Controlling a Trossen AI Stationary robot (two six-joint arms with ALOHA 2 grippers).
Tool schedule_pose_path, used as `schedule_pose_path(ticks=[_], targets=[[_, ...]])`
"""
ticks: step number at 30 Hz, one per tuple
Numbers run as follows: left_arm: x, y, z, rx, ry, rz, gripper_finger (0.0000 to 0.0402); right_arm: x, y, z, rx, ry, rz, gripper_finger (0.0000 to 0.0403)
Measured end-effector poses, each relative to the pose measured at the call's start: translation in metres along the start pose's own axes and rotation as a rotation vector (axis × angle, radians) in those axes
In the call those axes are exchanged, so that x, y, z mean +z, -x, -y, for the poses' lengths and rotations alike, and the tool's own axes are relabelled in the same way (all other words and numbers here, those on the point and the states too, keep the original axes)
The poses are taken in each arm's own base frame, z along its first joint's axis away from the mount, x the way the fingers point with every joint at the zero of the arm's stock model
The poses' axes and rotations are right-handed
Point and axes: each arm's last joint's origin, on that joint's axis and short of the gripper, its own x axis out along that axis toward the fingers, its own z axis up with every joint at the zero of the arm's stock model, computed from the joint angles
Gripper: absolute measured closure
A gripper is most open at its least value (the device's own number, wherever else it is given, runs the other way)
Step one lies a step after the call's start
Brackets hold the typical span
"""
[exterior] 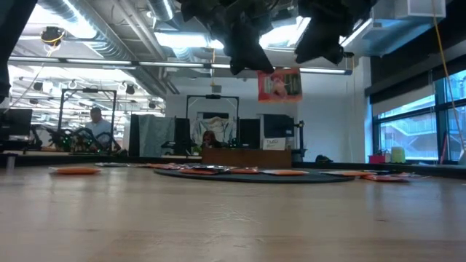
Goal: Pick & Place Tea
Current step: Put the orange tea bag into the middle section of the wooden organizer
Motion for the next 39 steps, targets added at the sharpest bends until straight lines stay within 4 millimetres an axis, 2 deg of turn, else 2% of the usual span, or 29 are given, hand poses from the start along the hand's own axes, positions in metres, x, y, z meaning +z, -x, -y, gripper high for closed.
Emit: schedule_pose_path(ticks=[5,9,13,16,22,24,32,39], targets=[[0.005,0.02,-0.003,-0.094,0.008,0.054,0.0399,0.019,0.016,0.001,-0.003,0.047,0.066,0.0275],[0.007,0.038,-0.006,-0.079,0.021,0.099,0.04,0.026,0.022,0.001,-0.004,0.08,0.099,0.0276],[-0.002,0.05,-0.012,-0.054,0.065,0.156,0.0399,0.028,0.022,0.004,-0.026,0.054,0.108,0.0274],[-0.012,0.056,-0.013,-0.047,0.099,0.264,0.04,0.029,0.022,0.008,-0.057,0.034,0.118,0.0273],[-0.032,0.058,-0.012,-0.066,0.156,0.572,0.04,0.031,0.022,0.012,-0.078,0.075,0.124,0.0273],[-0.042,0.055,-0.012,-0.067,0.186,0.622,0.0399,0.032,0.022,0.012,-0.08,0.071,0.141,0.0273],[-0.072,0.038,-0.012,-0.051,0.232,0.638,0.0399,0.04,0.024,0.01,-0.037,0.137,0.216,0.0273],[-0.07,0.037,-0.003,-0.076,0.199,0.663,0.0399,0.045,0.025,0.016,-0.189,0.065,0.291,0.0273]])
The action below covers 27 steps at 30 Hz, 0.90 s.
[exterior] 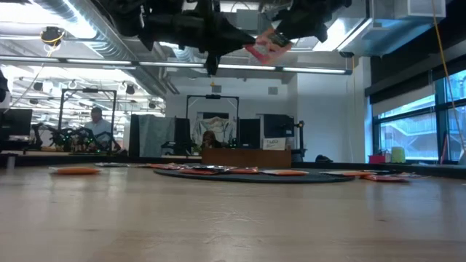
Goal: Pick & Place Tea
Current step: Put the orange tea bag into the middle section of the wooden organizer
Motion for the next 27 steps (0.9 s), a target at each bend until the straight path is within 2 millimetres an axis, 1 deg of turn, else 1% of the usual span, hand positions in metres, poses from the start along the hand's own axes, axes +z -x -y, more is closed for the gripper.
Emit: schedule_pose_path(ticks=[3,8,11,14,21,24,27], targets=[[-0.001,-0.001,0.003,-0.009,-0.022,-0.002,0.0399,0.0,0.0,-0.001,0.027,-0.007,-0.005,0.0273],[-0.002,-0.001,0.004,-0.012,-0.043,-0.011,0.0398,-0.002,0.0,-0.004,0.118,0.094,-0.029,0.0273],[-0.002,-0.001,0.004,-0.011,-0.051,-0.01,0.0399,-0.002,0.001,-0.005,0.185,0.097,-0.04,0.0267],[-0.002,-0.001,0.003,-0.018,-0.051,-0.012,0.0398,-0.004,0.001,-0.005,0.195,0.099,-0.064,0.0247],[-0.002,-0.001,0.003,-0.02,-0.051,-0.012,0.0398,-0.012,0.004,-0.003,0.184,0.12,-0.144,0.0186],[-0.002,-0.001,0.003,-0.02,-0.05,-0.012,0.0399,-0.014,0.006,-0.002,0.18,0.102,-0.169,0.0172],[-0.002,-0.001,0.005,-0.024,-0.051,-0.013,0.0399,-0.014,0.006,-0.002,0.18,0.102,-0.164,0.0167]])
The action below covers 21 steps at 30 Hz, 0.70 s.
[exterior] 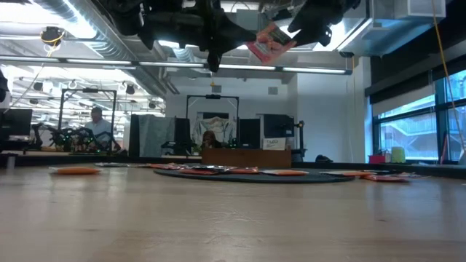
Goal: Pick & Place Tea
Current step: Put the orange tea bag into the middle section of the wooden organizer
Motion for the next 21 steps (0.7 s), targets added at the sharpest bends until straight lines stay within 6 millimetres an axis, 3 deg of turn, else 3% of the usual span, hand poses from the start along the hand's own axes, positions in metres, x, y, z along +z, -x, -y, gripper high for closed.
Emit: schedule_pose_path(ticks=[9,21], targets=[[0.006,0.0,0.002,-0.017,-0.013,0.06,0.0398,0.004,-0.001,-0.001,0.008,-0.101,0.043,0.0181],[0.01,0.0,0.003,-0.028,-0.027,0.102,0.0394,0.007,0.0,-0.001,0.012,-0.072,0.076,0.0342]])
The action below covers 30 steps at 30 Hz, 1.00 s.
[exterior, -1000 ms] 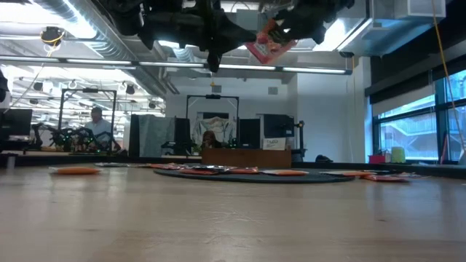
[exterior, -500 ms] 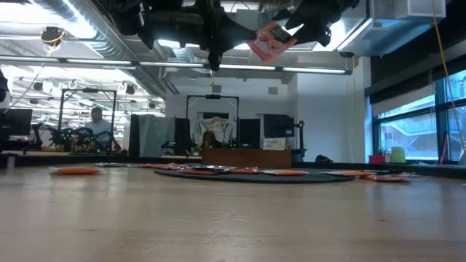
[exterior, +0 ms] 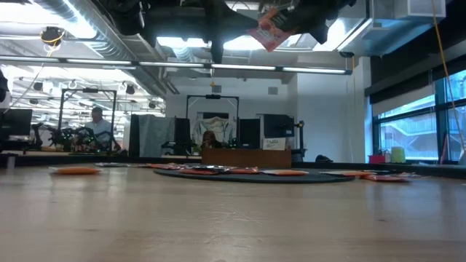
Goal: Pick & Place Tea
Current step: Put the orange tea bag into the middle section of the wooden organizer
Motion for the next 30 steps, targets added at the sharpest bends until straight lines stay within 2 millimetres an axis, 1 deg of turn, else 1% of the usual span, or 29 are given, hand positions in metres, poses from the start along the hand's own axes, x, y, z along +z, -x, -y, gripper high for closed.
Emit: schedule_pose_path(ticks=[3,5,11,15,18,21,24,27,30], targets=[[0.0,0.0,0.0,0.001,0.001,0.0,0.0395,0.0,0.0,0.0,0.0,0.005,0.0,0.0381],[0.0,0.0,0.0,0.003,0.002,-0.004,0.0396,0.0,0.0,0.0,0.0,0.031,0.0,0.0395],[-0.001,0.0,0.0,0.005,0.004,-0.01,0.0385,0.001,0.0,0.0,0.0,0.046,0.007,0.0395],[-0.004,0.001,-0.002,0.015,0.016,-0.042,0.0359,0.001,0.0,0.0,-0.009,0.046,0.01,0.0398],[-0.007,0.007,-0.006,0.055,0.05,-0.125,0.0335,0.002,0.0,0.004,-0.071,0.029,0.021,0.0398],[-0.01,0.019,-0.011,0.116,0.107,-0.243,0.0318,0.003,0.001,0.014,-0.15,0.006,0.034,0.0399],[-0.008,0.033,-0.012,0.166,0.16,-0.325,0.0309,0.005,-0.003,0.029,-0.206,0.038,0.022,0.0399],[-0.004,0.046,-0.012,0.209,0.17,-0.37,0.0306,0.004,-0.012,0.048,-0.261,0.064,-0.014,0.04],[0.001,0.059,-0.014,0.261,0.184,-0.394,0.0307,0.003,-0.026,0.069,-0.298,0.084,-0.048,0.04]])
